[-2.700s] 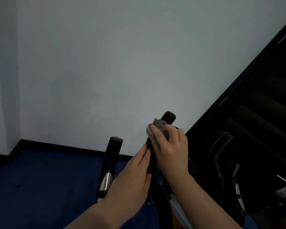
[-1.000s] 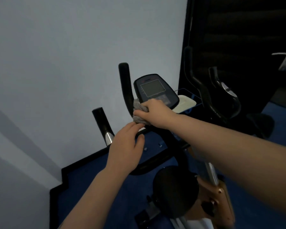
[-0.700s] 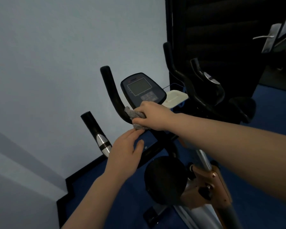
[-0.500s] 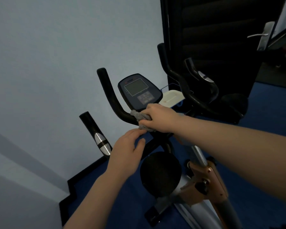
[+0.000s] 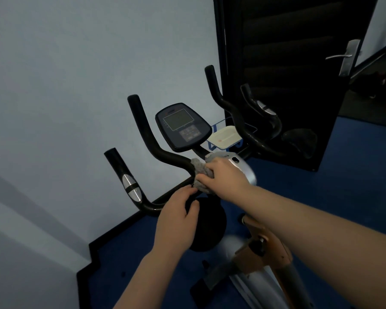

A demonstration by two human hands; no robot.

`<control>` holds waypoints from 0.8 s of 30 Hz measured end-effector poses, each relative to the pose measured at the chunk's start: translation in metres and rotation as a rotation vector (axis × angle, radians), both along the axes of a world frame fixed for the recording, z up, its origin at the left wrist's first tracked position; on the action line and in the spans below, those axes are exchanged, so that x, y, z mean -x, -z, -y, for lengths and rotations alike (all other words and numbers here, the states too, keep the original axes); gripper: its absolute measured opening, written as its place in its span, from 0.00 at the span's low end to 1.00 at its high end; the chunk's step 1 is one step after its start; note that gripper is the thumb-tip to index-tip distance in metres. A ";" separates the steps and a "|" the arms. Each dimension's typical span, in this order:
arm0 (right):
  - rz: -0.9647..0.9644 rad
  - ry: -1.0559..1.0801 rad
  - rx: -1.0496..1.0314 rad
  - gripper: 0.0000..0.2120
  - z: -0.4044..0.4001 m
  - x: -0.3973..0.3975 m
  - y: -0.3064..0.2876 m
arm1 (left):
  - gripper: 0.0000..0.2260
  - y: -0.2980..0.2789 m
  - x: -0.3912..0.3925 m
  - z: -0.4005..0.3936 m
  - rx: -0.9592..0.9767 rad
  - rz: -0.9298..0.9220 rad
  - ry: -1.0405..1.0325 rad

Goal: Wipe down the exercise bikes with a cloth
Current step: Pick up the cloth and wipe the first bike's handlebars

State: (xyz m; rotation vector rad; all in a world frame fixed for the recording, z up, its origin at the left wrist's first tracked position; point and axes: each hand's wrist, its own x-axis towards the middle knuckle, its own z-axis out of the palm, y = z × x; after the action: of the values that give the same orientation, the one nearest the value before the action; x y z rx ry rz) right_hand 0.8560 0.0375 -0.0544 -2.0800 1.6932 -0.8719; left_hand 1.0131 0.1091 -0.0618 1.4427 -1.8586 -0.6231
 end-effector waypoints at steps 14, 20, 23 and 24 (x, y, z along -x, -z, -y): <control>0.307 0.088 -0.131 0.14 -0.050 0.010 0.018 | 0.17 0.014 0.007 -0.025 0.004 -0.021 -0.125; 0.530 0.213 -0.212 0.21 -0.073 0.007 0.036 | 0.17 0.011 0.007 -0.023 0.114 0.159 -0.097; 0.598 0.213 -0.290 0.26 -0.077 0.010 0.039 | 0.17 0.009 0.007 -0.021 0.131 0.224 -0.070; 0.606 0.192 -0.326 0.25 -0.077 0.014 0.037 | 0.18 0.008 0.006 -0.020 0.136 0.252 -0.056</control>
State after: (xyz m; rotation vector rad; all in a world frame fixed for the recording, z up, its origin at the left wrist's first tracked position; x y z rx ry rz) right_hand 0.8425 0.1150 -0.0914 -1.2830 1.5716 -1.0617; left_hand 1.0073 0.1289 -0.0696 1.5331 -2.0013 -0.2913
